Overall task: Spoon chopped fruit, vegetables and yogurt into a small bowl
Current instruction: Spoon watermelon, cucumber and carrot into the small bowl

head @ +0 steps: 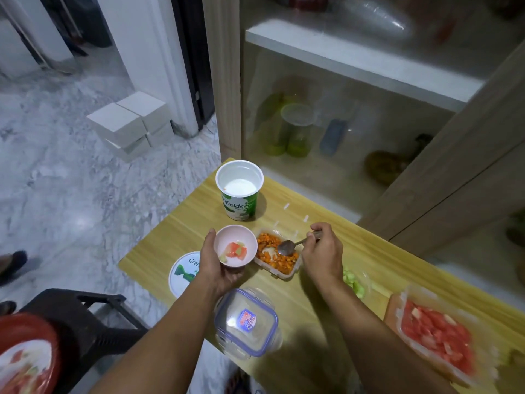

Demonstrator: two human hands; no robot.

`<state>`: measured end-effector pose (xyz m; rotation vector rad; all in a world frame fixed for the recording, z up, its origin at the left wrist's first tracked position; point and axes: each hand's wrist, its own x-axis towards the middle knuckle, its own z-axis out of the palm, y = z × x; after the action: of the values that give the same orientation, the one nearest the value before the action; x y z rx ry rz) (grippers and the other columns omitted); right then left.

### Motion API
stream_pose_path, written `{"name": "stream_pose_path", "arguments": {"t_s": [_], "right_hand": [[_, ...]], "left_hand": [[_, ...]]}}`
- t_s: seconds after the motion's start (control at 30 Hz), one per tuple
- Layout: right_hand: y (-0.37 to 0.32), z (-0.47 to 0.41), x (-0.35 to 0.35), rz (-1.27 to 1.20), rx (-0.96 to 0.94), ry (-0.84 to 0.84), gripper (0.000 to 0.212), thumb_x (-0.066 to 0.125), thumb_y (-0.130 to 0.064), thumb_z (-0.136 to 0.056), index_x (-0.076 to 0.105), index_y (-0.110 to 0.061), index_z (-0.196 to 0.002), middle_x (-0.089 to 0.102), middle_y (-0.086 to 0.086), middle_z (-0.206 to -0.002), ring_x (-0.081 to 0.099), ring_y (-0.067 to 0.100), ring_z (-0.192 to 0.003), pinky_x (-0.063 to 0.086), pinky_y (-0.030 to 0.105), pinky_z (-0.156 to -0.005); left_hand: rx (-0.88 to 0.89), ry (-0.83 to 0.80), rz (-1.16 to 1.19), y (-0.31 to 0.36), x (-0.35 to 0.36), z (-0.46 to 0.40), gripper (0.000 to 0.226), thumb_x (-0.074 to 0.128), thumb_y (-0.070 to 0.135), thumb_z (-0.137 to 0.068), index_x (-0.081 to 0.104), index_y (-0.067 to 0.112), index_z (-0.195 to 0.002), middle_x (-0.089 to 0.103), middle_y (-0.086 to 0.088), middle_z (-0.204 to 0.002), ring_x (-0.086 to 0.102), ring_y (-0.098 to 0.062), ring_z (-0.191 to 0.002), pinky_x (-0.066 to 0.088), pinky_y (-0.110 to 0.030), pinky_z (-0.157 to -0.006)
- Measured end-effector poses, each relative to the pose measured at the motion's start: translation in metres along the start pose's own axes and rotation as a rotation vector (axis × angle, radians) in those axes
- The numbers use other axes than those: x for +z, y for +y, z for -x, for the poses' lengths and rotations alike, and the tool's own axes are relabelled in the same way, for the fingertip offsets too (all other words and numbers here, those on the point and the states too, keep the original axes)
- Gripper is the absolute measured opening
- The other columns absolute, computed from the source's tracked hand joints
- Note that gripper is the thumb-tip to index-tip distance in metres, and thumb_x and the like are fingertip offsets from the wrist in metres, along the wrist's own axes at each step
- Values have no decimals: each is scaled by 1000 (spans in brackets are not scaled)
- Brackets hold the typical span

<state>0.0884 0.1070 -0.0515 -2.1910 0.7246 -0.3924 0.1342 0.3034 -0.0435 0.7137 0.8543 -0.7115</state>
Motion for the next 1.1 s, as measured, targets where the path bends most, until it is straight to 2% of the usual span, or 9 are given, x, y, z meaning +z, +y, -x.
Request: {"name": "stream_pose_path", "arguments": {"t_s": [0.07,0.17,0.3,0.4,0.53,0.63,0.83,1.0,1.1], "right_hand": [[-3,2,7,5,-26,-35,21,51,-12,-95,58,-8,-115,67,15,-106,61,33,-97,46,33,-77],[-8,3,16,1,-25,-77,19,51,-12,-95,56,-12,-113,67,13,-104,61,32,-94,50,37,-77],[-10,-2,24,-71,144,-90,15,51,-14,-95,55,-16,-110,66,10,-96,64,31,-89,52,36,-80],[-4,-6,23,-163,287,-80,10,51,-14,-95,53,-20,-103,67,4,-85,70,30,-72,59,43,-75],[0,-8,13,-317,403,-77,12,50,-6,-96,54,-10,-106,68,9,-71,67,20,-50,56,29,-52],[0,-7,9,-376,419,-98,11,50,-4,-97,54,-10,-105,68,9,-69,67,21,-51,56,26,-52],[3,-7,4,-425,423,-142,11,51,-2,-97,55,-8,-104,70,26,-85,68,19,-53,55,21,-47],[6,-7,2,-469,458,-118,13,50,-2,-96,55,-6,-108,68,13,-70,71,26,-61,62,43,-71],[6,-10,-3,-525,510,-64,13,50,-2,-95,54,-6,-107,68,13,-71,73,26,-61,62,41,-71]], "left_hand": [[-10,11,20,1,0,-2,84,59,71,-74,57,5,-126,64,-21,-103,64,-37,-84,61,-48,-60],[7,27,32,2,2,-3,83,59,70,-75,56,6,-128,65,-20,-102,64,-35,-83,59,-43,-52],[38,36,14,2,4,-1,77,55,67,-81,57,4,-125,65,-20,-99,64,-34,-81,58,-40,-47],[31,19,-3,2,6,4,72,53,66,-84,57,4,-120,65,-20,-94,63,-33,-78,56,-39,-42],[25,18,1,3,6,5,71,54,66,-84,56,4,-119,64,-20,-93,63,-33,-77,56,-39,-42],[1,5,16,4,7,7,71,54,66,-83,56,2,-116,64,-20,-94,63,-34,-78,58,-42,-44],[11,7,-7,3,10,14,65,52,64,-86,58,1,-100,63,-19,-90,61,-33,-75,54,-38,-39],[57,69,-42,1,9,14,61,53,64,-86,57,4,-100,62,-18,-88,61,-31,-73,52,-34,-37],[84,93,-76,1,11,17,61,53,64,-86,56,5,-102,61,-18,-86,60,-30,-70,50,-31,-34]]}}
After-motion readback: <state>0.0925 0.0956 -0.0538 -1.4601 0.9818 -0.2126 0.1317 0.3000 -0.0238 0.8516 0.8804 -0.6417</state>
